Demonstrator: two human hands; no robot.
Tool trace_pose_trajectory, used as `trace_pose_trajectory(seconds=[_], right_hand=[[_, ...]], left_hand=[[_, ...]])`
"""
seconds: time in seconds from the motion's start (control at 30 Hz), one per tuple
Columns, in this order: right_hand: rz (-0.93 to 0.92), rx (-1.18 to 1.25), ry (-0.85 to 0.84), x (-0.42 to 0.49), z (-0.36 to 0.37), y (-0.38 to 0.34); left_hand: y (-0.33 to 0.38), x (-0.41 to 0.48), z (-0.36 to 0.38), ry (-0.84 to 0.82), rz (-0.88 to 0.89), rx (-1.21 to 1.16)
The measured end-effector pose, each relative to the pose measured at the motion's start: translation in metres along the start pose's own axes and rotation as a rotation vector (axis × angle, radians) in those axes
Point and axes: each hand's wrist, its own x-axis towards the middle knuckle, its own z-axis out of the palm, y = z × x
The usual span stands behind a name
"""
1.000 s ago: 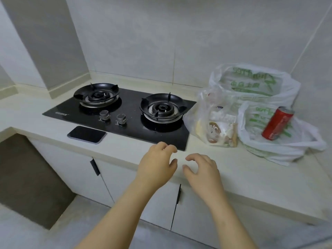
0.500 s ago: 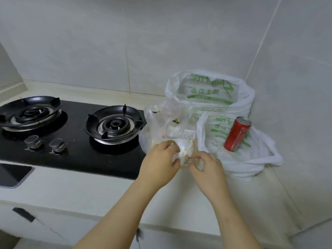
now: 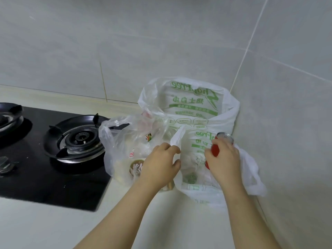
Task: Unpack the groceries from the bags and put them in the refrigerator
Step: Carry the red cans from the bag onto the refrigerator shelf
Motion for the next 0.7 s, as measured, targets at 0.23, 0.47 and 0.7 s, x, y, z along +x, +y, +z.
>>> trace_pose_trajectory(seconds=[0.23,0.47,0.7], right_hand=[[0.120,-0.272,-0.254,0.031,0.006,0.025],[0.115,-0.155,-0.041,0.034,0.015,0.033],[0.159,0.089,0.012,0.029,0.022,0.027]], left_hand=[[-0.001,0.025,0.013,-0.016,-0.024,0.004],[-0.002,0.037,0.018,-0.018,-0.016,-0.021],[-0.007,0.037,0.016,-0.014,-0.033,-0.018]])
